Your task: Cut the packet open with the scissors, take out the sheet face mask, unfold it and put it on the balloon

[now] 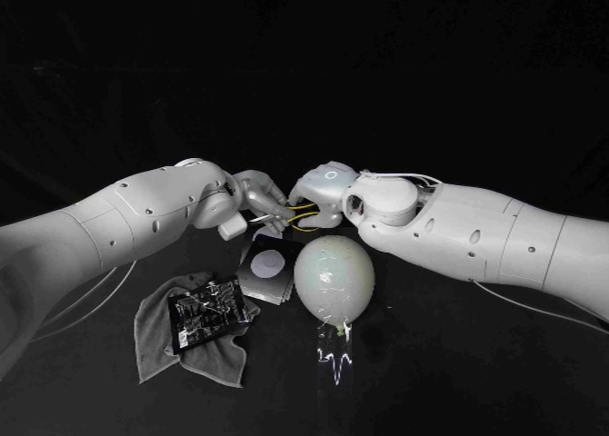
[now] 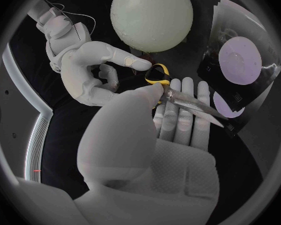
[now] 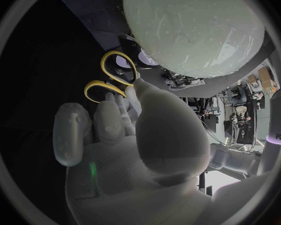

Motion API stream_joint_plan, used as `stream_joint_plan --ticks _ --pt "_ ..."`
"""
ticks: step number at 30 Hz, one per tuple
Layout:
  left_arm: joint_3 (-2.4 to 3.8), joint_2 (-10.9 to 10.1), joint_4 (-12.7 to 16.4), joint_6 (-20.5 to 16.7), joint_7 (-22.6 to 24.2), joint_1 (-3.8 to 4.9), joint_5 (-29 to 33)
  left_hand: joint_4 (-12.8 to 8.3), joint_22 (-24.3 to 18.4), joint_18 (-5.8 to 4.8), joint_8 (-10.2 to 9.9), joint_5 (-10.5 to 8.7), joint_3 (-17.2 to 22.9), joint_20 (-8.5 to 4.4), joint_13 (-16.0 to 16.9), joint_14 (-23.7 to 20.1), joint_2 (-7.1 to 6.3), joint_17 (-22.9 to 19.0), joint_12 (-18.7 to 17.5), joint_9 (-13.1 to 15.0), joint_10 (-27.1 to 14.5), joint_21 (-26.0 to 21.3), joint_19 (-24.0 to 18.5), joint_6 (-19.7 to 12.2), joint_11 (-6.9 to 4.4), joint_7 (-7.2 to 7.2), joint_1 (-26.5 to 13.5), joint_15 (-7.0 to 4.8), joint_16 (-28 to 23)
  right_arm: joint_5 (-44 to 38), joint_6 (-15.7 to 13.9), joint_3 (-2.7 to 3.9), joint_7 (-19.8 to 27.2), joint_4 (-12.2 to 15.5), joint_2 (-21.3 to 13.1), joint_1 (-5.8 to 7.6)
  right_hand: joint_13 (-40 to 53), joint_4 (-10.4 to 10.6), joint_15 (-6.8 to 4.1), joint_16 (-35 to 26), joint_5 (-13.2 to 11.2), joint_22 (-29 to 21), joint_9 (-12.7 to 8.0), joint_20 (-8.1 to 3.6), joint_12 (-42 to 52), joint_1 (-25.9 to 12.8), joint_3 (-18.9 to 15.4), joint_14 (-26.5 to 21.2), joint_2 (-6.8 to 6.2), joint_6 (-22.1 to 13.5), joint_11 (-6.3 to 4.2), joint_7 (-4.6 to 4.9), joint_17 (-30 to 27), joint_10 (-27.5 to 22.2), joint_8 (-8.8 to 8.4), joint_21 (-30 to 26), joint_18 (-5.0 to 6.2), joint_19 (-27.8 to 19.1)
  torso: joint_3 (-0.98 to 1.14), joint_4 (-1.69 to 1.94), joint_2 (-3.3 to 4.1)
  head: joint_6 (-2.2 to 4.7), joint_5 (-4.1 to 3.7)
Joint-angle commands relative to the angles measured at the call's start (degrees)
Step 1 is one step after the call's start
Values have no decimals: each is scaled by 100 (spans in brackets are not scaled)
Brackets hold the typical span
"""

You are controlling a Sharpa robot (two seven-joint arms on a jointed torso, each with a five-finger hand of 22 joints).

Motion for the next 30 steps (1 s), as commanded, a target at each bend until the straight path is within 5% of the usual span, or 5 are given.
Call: stream_joint_plan --ticks 1,6,14,23,30 --pt "16 20 -7 90 -128 23 232 -93 6 67 16 16 136 -31 -5 26 26 10 25 315 134 30 -15 13 -174 -14 -13 -20 -22 -323 201 -9 -210 47 -2 -12 3 -17 -15 29 -17 1184 -14 -24 20 -21 75 153 -30 17 17 72 -9 39 26 -12 -57 147 1 2 1 6 -1" --pt "14 -3 7 63 -126 23 246 -110 10 68 22 16 155 -33 -5 27 25 15 25 332 136 37 -17 8 -174 -14 -34 -20 -24 -250 -661 -7 -317 90 -122 -12 21 -149 105 -22 -122 1159 -64 -23 78 137 410 123 86 122 189 256 -136 322 65 -93 -41 116 -2 4 4 25 -10" --pt "10 -89 95 -56 -18 23 253 -121 12 67 26 15 167 -33 -5 28 23 19 25 344 138 42 -19 4 -174 -14 -51 -20 -25 931 -1941 13 329 283 -444 -12 -2 -477 189 -177 -126 1092 -156 24 45 292 1016 44 -78 234 310 366 -419 752 83 -330 6 22 -8 7 2 47 8" --pt "6 -241 280 -441 289 20 400 -126 14 66 29 16 181 -31 -5 29 27 23 24 355 138 47 -21 -1 -173 -13 -71 -20 -26 3080 -1673 47 836 465 -904 -12 24 -649 523 -277 -108 1027 -194 233 111 124 1031 -35 -262 357 651 608 -602 1288 133 -573 32 -77 -13 6 -3 61 18" --pt "2 -405 499 -894 691 -4 596 -132 15 63 31 16 199 -27 -6 26 29 28 21 369 134 51 -26 -11 -171 -11 -100 -18 -30 4360 -1169 43 842 323 -1035 -70 10 -642 532 -221 -66 1037 -225 296 49 -68 848 -51 -353 384 666 784 -563 1400 135 -552 42 -64 -15 -13 -2 95 19"
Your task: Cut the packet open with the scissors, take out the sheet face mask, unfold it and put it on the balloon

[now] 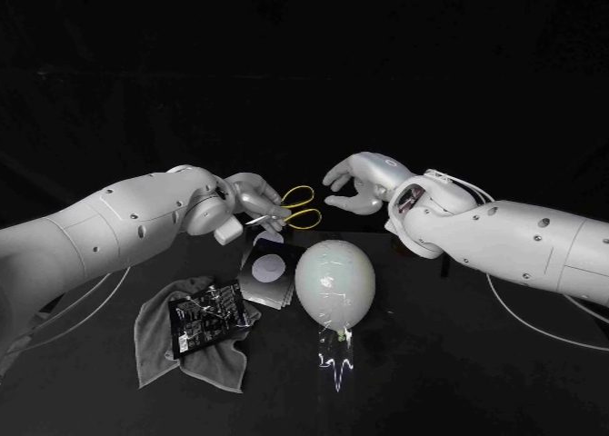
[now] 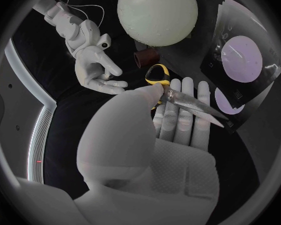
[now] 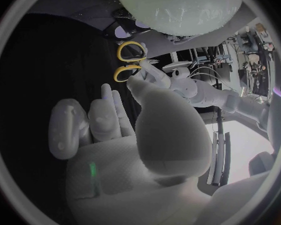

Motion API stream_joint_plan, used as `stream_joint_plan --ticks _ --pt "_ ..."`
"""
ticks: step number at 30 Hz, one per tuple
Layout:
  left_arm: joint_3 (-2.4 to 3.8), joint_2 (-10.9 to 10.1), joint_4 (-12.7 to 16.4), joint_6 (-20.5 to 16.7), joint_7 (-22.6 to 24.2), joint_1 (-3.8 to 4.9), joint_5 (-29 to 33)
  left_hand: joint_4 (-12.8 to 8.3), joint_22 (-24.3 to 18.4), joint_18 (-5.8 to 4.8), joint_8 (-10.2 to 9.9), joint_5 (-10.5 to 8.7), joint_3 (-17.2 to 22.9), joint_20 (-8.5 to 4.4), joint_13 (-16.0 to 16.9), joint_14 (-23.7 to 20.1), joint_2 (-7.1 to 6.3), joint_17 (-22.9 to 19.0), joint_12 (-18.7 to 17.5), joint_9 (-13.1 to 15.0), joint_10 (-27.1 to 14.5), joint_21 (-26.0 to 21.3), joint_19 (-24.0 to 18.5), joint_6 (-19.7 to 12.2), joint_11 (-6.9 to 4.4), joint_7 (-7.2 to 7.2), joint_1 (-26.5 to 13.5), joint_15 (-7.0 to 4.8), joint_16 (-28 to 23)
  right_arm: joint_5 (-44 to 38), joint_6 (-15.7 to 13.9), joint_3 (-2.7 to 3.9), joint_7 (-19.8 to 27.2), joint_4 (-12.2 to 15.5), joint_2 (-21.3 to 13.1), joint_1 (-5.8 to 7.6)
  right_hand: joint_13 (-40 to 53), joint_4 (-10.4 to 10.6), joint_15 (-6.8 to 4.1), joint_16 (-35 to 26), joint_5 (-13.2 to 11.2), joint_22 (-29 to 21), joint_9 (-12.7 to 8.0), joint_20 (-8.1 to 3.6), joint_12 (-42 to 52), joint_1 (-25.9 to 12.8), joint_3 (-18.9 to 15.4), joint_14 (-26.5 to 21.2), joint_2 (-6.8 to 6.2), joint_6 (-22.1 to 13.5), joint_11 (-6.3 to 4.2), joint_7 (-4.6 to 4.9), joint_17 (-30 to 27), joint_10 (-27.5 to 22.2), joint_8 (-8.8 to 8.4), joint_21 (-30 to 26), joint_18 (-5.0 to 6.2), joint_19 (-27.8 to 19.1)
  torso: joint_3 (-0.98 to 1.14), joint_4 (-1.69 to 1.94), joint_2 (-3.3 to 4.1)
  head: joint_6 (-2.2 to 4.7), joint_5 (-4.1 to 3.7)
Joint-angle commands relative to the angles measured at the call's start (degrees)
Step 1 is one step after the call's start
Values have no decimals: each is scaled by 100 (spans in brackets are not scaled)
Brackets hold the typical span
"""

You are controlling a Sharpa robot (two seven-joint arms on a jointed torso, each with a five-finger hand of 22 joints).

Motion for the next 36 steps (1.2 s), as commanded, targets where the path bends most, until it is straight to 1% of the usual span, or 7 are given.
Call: stream_joint_plan --ticks 1,5,8,14,19,26,36 --pt "4 -33 89 -515 524 -11 276 -29 6 104 40 36 66 -27 -7 26 29 10 31 341 136 29 -27 11 -168 -12 -14 -21 -30 1337 407 -1 189 -62 -11 -53 -11 5 30 48 56 1039 -14 55 -53 -118 -85 -21 -8 1 16 94 28 47 15 17 45 0 2 -2 -1 24 -6" --pt "-2 -63 141 -614 657 -42 325 -30 6 104 40 36 67 -27 -7 26 28 11 31 343 136 29 -27 11 -168 -12 -18 -21 -30 1635 451 -3 192 -159 41 -121 -17 28 46 64 60 1026 -32 77 -77 -185 -176 -30 -18 -12 44 142 31 14 1 -32 56 -20 4 12 -4 39 -18" --pt "-4 -81 181 -633 705 -61 338 -30 7 103 41 36 69 -26 -7 26 27 12 31 345 136 30 -28 10 -168 -12 -24 -21 -30 1764 400 -3 199 -231 97 -155 -21 51 67 85 21 1024 -50 94 -84 -232 -254 -33 -6 -34 68 165 46 -32 -16 -41 59 -25 -3 6 1 50 -24" --pt "-6 -117 289 -657 775 -92 348 -32 7 104 41 36 71 -26 -7 26 27 13 31 347 136 31 -28 9 -168 -12 -26 -21 -31 2133 269 -3 220 -383 220 -197 -23 88 116 139 4 1026 -89 136 -84 -288 -400 -34 34 -85 132 228 90 -121 -55 -37 58 -24 0 6 2 59 -28" --pt "-6 -146 358 -674 795 -99 348 -37 7 105 42 36 76 -27 -8 25 25 14 30 350 135 32 -29 7 -168 -13 -30 -21 -32 2352 260 -2 235 -406 276 -208 -23 138 147 169 -1 1022 -122 170 -84 -343 -537 -45 81 -123 167 271 97 -191 -82 -51 62 -32 -1 -9 5 51 -28" --pt "-6 -165 422 -692 815 -102 341 -37 7 105 42 36 76 -27 -8 25 25 14 30 350 135 32 -29 7 -168 -13 -30 -21 -32 2488 341 -2 219 -432 360 -215 -20 168 158 190 -7 1027 -135 185 -77 -358 -588 -48 136 -122 179 287 113 -201 -84 -34 59 -26 -1 -10 -2 42 -36" --pt "-5 -167 492 -749 903 -104 358 -46 9 106 43 36 85 -28 -8 24 23 16 30 356 133 35 -30 5 -169 -14 -37 -21 -34 2381 626 -2 97 -485 465 -231 0 49 127 247 -31 1042 -136 194 -14 -110 -544 -58 345 56 138 255 142 29 -3 28 53 -4 -2 -6 -3 51 -39"
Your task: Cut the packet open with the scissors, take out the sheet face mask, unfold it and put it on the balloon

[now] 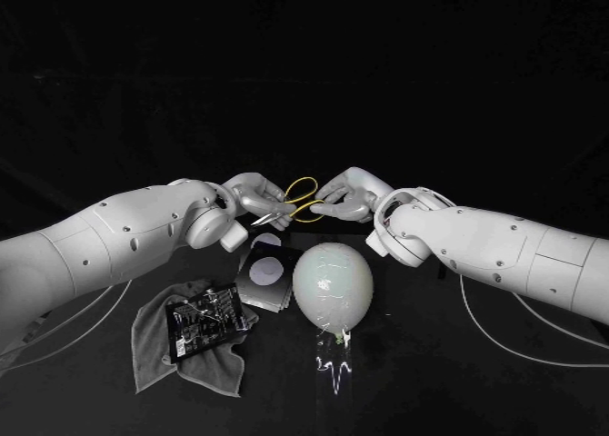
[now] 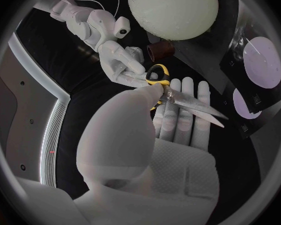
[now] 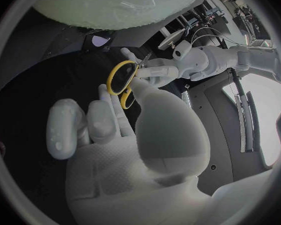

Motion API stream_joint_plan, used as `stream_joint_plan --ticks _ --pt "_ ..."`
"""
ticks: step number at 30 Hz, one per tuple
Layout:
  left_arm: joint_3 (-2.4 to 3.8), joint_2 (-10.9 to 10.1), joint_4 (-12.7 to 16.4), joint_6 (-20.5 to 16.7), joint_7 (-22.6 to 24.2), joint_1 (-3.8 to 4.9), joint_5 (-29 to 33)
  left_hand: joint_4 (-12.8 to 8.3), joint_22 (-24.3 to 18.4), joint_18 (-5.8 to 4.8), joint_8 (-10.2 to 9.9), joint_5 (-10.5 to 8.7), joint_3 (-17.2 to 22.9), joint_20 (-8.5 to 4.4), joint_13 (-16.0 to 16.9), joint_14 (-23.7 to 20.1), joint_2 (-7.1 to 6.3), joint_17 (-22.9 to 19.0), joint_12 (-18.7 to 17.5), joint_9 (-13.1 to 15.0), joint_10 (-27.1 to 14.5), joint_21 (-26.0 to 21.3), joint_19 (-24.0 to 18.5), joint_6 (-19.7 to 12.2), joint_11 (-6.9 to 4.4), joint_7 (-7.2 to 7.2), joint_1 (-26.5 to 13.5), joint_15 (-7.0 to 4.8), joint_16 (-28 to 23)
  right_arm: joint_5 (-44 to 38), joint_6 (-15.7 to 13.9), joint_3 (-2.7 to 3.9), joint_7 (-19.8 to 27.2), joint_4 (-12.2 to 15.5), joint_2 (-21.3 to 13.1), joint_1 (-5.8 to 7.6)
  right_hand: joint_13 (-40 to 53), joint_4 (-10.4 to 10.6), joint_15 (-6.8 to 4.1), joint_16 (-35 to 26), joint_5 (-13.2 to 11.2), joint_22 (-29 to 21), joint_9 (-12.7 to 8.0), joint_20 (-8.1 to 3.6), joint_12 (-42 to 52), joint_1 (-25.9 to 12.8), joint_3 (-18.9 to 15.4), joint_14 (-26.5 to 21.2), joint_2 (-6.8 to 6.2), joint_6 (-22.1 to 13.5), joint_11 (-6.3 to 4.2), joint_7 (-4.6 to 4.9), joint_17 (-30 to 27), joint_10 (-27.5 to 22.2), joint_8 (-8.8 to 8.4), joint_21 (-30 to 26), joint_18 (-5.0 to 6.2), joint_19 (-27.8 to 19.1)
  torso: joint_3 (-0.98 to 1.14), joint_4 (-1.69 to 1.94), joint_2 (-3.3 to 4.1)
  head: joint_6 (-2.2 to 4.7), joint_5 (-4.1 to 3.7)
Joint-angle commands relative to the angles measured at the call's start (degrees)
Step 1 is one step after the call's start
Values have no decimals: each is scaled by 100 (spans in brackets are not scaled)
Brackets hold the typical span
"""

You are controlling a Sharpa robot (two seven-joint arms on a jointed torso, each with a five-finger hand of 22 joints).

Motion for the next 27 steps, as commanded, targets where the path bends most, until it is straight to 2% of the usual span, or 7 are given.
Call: stream_joint_plan --ticks 1,10,13,15,17,19,27 --pt "9 9 33 -66 179 6 81 -4 5 110 23 17 47 -28 -9 14 68 5 18 264 126 36 -30 35 -159 -22 7 -31 -34 -13 227 2 -44 -11 27 -6 11 -81 -4 37 -27 1052 -2 38 41 99 51 -15 92 75 -8 -13 20 95 32 56 46 20 1 0 0 4 0" --pt "9 7 73 -63 225 6 107 -8 5 109 24 16 55 -26 -9 12 69 7 18 270 125 37 -34 32 -158 -20 -6 -30 -36 54 162 2 -93 -21 50 -14 55 -252 -103 214 -32 1160 60 -3 195 436 425 51 380 416 -124 -98 277 555 212 448 -31 184 3 -4 4 -3 12" --pt "9 6 76 -60 233 6 112 -9 5 108 25 16 58 -25 -9 11 69 8 17 273 124 37 -37 31 -158 -20 -10 -30 -37 179 13 3 -51 9 39 -15 140 -439 -269 378 -39 1262 204 -125 410 658 727 121 547 851 -337 -320 521 1140 484 818 -105 338 2 -5 4 -8 14" --pt "9 5 78 -60 241 6 114 -13 5 108 25 16 63 -25 -10 9 69 9 16 276 121 37 -40 28 -157 -20 -15 -29 -38 316 -142 3 -2 35 28 -15 150 -471 -297 400 -30 1273 233 -154 428 677 782 130 570 895 -367 -353 551 1220 525 863 -114 356 6 -5 2 -16 16" --pt "9 5 79 -61 248 6 115 -16 5 107 24 16 67 -24 -10 7 68 10 15 278 119 36 -43 25 -156 -19 -18 -28 -40 410 -254 4 21 56 19 -16 203 -591 -386 456 -31 1321 352 -246 518 722 980 152 628 1030 -468 -447 627 1537 676 1039 -153 428 7 -6 0 -13 20" --pt "9 5 81 -61 255 6 116 -20 5 105 22 16 74 -22 -11 0 67 11 12 282 112 36 -50 18 -154 -17 -28 -26 -45 470 -334 4 23 67 14 -16 224 -659 -422 474 -28 1331 466 -304 496 633 1153 153 585 1026 -504 -470 638 1653 776 1083 -162 443 8 -7 -1 -14 19" --pt "8 12 90 -181 348 6 81 -57 2 101 7 16 120 -9 -18 -42 51 17 2 306 58 31 -92 -28 -137 -5 -81 -4 -74 544 -588 6 -98 100 -1 -14 312 -813 -463 483 -34 1337 770 -354 459 417 1481 143 506 953 -557 -515 622 1861 1013 1120 -168 447 8 -10 1 -10 21"
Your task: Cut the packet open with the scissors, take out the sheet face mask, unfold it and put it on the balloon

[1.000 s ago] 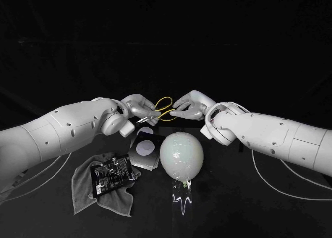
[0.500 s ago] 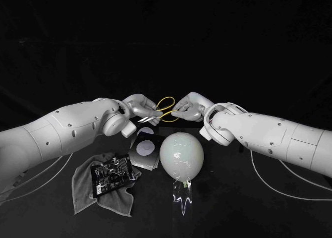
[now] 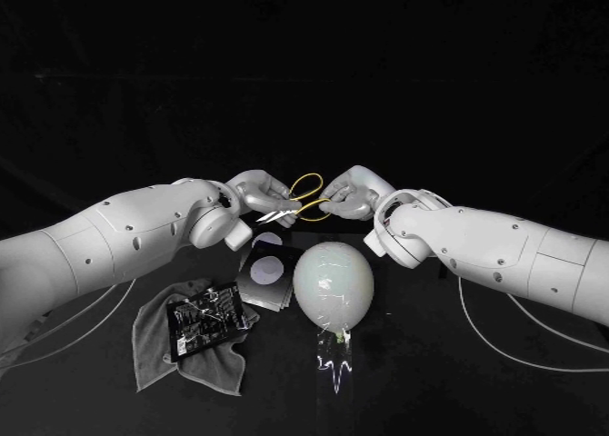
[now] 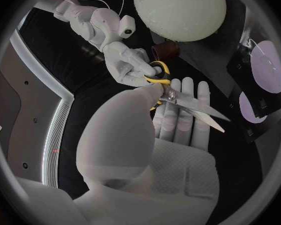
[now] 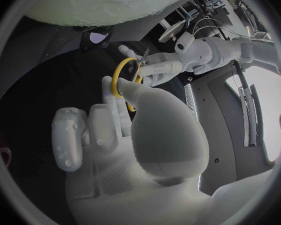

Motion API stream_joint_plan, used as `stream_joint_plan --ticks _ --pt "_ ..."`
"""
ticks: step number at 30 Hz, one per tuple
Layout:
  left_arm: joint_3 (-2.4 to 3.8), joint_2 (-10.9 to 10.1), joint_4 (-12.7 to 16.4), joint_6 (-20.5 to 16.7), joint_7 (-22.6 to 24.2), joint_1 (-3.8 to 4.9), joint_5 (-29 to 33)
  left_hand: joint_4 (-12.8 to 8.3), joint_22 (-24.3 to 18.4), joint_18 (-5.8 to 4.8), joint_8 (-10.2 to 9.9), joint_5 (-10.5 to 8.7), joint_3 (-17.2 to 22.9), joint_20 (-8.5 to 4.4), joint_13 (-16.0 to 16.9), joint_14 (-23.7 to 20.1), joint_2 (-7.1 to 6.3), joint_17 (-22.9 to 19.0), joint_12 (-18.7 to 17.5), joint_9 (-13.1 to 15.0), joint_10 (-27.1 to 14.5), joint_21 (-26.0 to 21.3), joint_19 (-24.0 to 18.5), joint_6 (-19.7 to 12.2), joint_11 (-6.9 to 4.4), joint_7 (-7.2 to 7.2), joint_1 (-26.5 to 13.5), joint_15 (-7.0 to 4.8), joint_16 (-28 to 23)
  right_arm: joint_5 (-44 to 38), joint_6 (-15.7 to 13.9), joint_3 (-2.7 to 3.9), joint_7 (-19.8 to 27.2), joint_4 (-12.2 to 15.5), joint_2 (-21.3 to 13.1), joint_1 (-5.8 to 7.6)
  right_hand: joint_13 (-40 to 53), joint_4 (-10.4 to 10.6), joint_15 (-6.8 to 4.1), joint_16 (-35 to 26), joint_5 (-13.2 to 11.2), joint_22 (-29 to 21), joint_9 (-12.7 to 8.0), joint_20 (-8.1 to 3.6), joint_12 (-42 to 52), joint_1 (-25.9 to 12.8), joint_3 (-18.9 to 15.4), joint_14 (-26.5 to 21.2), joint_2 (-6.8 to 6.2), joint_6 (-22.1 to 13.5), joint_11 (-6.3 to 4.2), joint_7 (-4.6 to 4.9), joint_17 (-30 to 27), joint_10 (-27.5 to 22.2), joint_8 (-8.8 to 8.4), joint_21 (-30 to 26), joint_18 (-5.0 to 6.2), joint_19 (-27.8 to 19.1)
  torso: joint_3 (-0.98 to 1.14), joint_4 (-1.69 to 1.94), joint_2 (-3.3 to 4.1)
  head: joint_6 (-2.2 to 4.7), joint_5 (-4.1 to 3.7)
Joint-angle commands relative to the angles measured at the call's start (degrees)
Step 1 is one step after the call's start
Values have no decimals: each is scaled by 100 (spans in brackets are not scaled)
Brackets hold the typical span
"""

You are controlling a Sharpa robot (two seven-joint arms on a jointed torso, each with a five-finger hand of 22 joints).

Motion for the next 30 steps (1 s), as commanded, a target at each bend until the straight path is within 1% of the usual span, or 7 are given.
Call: stream_joint_plan --ticks 1,5,13,14,15,24,30 --pt "5 11 5 -177 169 5 17 -67 -1 98 6 15 103 -9 -9 -72 5 8 -1 21 42 27 -64 -52 -104 3 -70 8 -43 140 -305 9 -32 31 -9 8 25 -45 -60 36 6 1334 73 -63 -43 -135 84 75 39 -18 -458 -42 -16 639 55 28 -77 343 2 -1 -1 4 2" --pt "4 16 16 -271 239 5 -70 -149 -17 90 -33 16 138 18 -14 -182 -56 -3 -3 26 -96 -5 -146 -124 -58 51 -85 54 -111 136 -392 12 -119 52 -26 21 81 -96 -75 34 12 1335 182 -75 -28 -192 145 72 16 -47 -476 -56 -24 711 135 38 -78 343 -1 -2 -3 5 -3" --pt "4 62 15 -512 332 5 -329 -146 -136 36 -327 22 -63 183 -24 -641 -514 -74 -14 -118 -673 -225 -477 -464 144 246 -400 244 -349 -176 -233 17 -467 -79 52 69 147 -147 -86 21 12 1330 319 -87 -34 -264 218 65 5 -100 -489 -69 -58 745 227 27 -75 334 -2 -4 -6 6 -11" --pt "4 71 9 -550 335 6 -369 -48 -186 12 -469 -15 -208 243 -27 -808 -729 -106 -11 -199 -901 -317 -598 -635 247 343 -602 324 -425 -261 -179 17 -513 -105 70 73 157 -157 -87 25 12 1330 338 -88 -35 -272 230 66 2 -105 -491 -71 -49 748 240 26 -74 332 0 -1 -5 8 -19" --pt "4 82 0 -595 340 6 -422 -39 -198 7 -495 18 -233 253 -26 -838 -766 -112 -15 -215 -943 -339 -626 -662 263 360 -624 335 -438 -379 -116 17 -568 -133 90 78 157 -157 -87 25 12 1330 338 -88 -35 -272 230 66 2 -105 -491 -71 -49 748 240 26 -74 332 -1 0 -5 8 -21" --pt "3 148 -107 -948 351 7 -676 58 -338 -175 -761 12 -539 289 -16 -1323 -884 -225 1 -408 -1464 -663 -1051 -915 428 492 -719 512 -616 -1240 128 17 -879 -172 170 94 194 -198 -93 35 12 1330 411 -94 -38 -304 271 67 -15 -126 -498 -77 -24 767 289 29 -75 331 2 4 3 12 -29" --pt "3 185 -159 -1054 365 8 -785 109 -332 -262 -907 13 -771 287 -11 -1521 -848 -282 13 -502 -1722 -753 -1153 -1134 509 576 -712 584 -622 -1600 77 17 -1080 -163 188 96 217 -216 -97 46 12 1335 451 -97 -34 -327 288 72 -25 -132 -504 -83 -1 787 317 47 -79 339 -3 1 4 14 -25"
